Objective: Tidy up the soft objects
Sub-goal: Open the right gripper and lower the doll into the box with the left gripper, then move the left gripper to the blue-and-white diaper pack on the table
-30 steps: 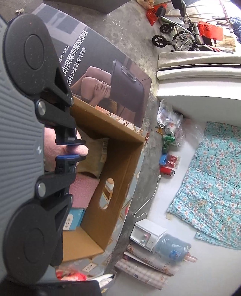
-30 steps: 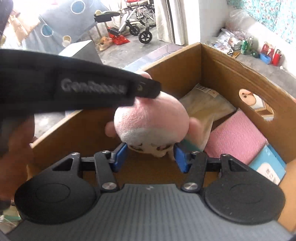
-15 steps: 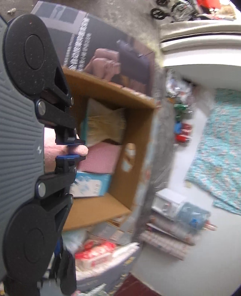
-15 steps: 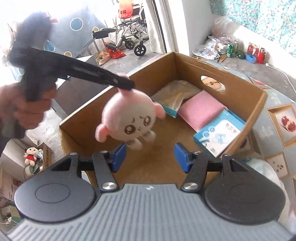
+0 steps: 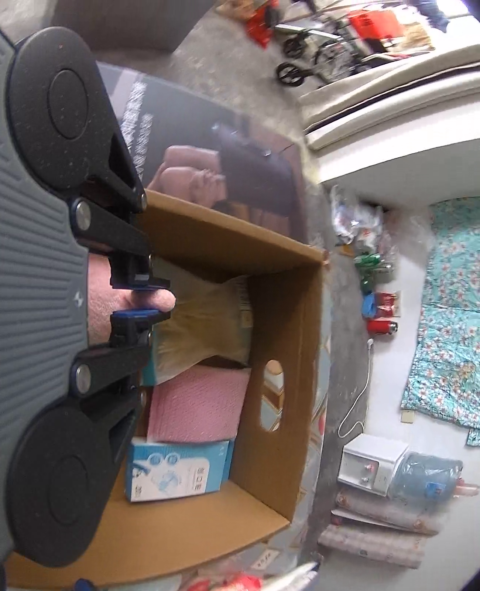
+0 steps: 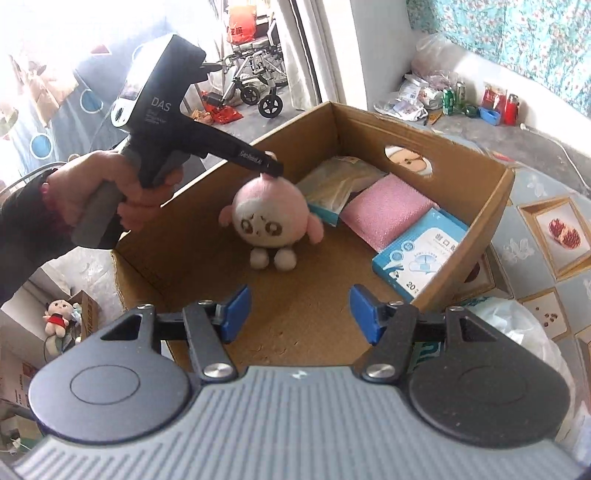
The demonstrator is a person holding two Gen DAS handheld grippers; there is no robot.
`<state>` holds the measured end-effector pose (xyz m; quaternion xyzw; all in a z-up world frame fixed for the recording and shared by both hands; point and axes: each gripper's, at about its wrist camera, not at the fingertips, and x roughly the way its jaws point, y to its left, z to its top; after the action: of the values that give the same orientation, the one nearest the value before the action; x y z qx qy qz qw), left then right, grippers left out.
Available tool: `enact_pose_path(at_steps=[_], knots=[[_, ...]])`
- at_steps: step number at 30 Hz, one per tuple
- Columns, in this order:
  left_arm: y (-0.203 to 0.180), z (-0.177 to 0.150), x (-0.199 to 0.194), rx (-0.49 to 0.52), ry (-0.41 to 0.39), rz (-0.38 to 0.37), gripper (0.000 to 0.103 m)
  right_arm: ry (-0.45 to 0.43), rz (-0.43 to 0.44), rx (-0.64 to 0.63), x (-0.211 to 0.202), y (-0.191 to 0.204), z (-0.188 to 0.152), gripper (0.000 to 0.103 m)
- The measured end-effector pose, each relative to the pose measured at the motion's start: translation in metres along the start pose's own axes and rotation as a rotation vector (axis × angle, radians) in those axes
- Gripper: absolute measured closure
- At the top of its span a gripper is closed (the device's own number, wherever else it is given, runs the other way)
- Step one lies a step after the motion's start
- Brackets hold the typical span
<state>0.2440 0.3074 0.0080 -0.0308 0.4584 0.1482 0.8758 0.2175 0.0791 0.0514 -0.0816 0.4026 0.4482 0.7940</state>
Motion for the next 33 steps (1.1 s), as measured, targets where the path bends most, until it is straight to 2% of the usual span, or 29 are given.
enact_pose_path(at_steps=[7,11,13,17,19,25,30,33], knots=[[-0.010,0.009,0.011,0.054,-0.003,0.114,0.090,0.009,0.009,0.026,0.002,-0.010,-0.008,0.042],[-0.012,0.006,0.003,0.053,-0.054,0.133,0.078,-0.004,0.011,0.039,-0.006,-0.011,-0.014,0.038],[-0.013,0.005,-0.007,0.052,-0.080,0.127,0.066,-0.016,0.010,0.047,-0.013,-0.010,-0.018,0.037],[-0.020,0.001,-0.037,0.054,-0.135,0.133,0.057,-0.045,0.015,0.086,-0.027,-0.008,-0.028,0.033],[-0.024,-0.006,-0.059,0.047,-0.169,0.094,0.045,-0.061,0.019,0.121,-0.033,-0.007,-0.036,0.032],[-0.046,-0.044,-0.129,0.003,-0.278,-0.070,0.028,-0.146,0.025,0.241,-0.062,-0.007,-0.075,0.029],[-0.085,-0.091,-0.175,-0.017,-0.340,-0.259,0.023,-0.191,-0.012,0.330,-0.092,-0.017,-0.116,0.028],[-0.114,-0.112,-0.189,-0.015,-0.383,-0.296,0.023,-0.214,-0.062,0.379,-0.116,-0.028,-0.142,0.028]])
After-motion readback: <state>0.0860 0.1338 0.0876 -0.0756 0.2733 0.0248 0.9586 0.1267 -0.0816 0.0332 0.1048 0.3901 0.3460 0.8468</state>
